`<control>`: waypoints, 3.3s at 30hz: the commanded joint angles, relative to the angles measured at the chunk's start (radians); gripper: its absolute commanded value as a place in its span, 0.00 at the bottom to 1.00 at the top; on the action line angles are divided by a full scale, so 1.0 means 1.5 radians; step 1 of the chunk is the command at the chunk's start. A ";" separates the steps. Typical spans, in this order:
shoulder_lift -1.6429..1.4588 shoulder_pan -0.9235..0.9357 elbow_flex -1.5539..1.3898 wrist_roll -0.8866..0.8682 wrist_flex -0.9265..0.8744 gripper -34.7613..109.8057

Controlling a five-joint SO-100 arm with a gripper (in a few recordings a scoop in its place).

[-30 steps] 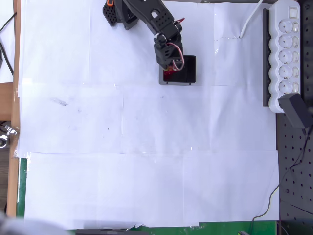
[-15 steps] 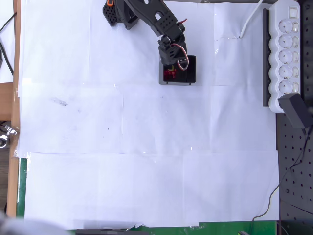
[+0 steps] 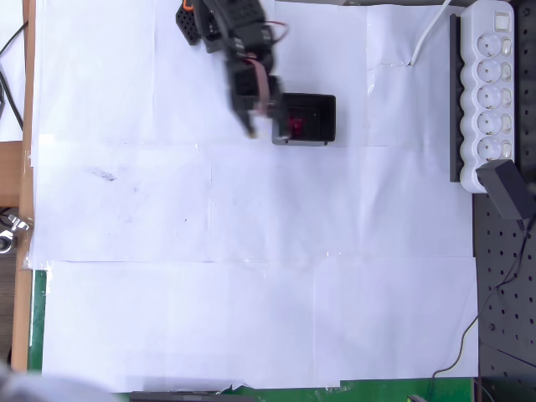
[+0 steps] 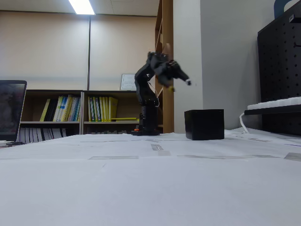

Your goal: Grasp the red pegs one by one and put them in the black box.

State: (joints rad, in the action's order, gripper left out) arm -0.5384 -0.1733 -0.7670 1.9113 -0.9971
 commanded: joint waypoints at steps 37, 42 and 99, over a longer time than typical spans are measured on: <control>0.479 0.092 0.494 -0.081 -0.215 0.24; 0.479 0.092 0.494 -0.081 -0.215 0.24; 0.479 0.092 0.494 -0.081 -0.215 0.24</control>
State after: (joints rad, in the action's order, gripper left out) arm 0.1733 -0.0291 -0.0353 1.7825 -1.3054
